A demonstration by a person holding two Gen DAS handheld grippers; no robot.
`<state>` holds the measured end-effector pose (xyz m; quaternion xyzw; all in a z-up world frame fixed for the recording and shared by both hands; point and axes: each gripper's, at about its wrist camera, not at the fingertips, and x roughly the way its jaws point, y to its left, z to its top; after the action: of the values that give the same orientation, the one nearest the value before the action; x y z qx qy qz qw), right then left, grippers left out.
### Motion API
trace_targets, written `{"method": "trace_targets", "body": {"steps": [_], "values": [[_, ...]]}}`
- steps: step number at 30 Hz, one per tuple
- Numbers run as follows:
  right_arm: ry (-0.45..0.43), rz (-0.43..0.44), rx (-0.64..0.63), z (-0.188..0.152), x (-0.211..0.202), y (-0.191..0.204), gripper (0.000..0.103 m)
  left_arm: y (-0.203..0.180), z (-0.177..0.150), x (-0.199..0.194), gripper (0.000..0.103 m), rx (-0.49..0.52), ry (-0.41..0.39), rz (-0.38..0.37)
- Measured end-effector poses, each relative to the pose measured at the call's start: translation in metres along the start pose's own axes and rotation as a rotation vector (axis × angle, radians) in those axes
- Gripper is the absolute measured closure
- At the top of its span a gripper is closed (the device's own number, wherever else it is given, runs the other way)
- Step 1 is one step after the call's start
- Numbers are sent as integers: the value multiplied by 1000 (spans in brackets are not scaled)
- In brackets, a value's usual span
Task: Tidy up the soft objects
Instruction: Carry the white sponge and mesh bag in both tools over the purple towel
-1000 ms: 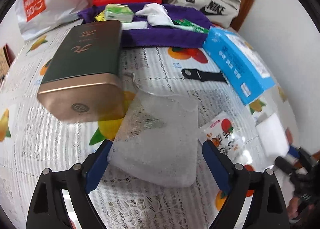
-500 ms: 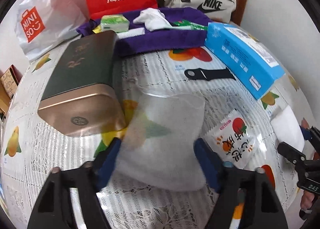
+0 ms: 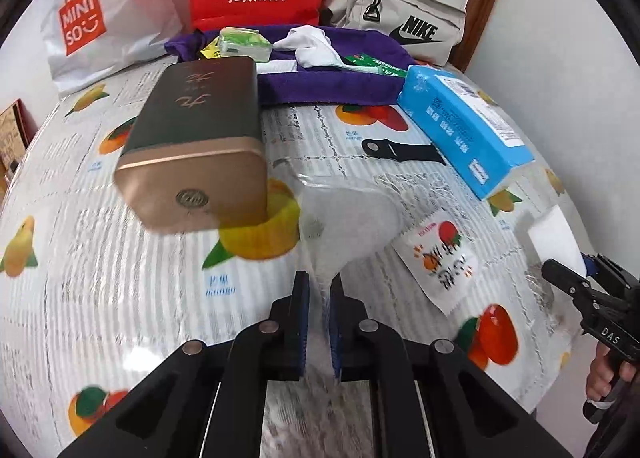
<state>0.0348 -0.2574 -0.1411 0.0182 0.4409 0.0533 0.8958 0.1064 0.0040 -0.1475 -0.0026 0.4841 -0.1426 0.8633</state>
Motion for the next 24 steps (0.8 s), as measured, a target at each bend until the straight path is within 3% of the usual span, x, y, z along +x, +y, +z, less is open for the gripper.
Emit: {"method": "trace_targets", "body": {"steps": [13, 24], "values": [[-82, 27, -76, 14, -36, 25, 53, 7, -6, -60, 94, -41, -104, -7], [-154, 71, -112, 55, -55, 35, 53, 5, 27, -101, 94, -64, -193, -2]]}}
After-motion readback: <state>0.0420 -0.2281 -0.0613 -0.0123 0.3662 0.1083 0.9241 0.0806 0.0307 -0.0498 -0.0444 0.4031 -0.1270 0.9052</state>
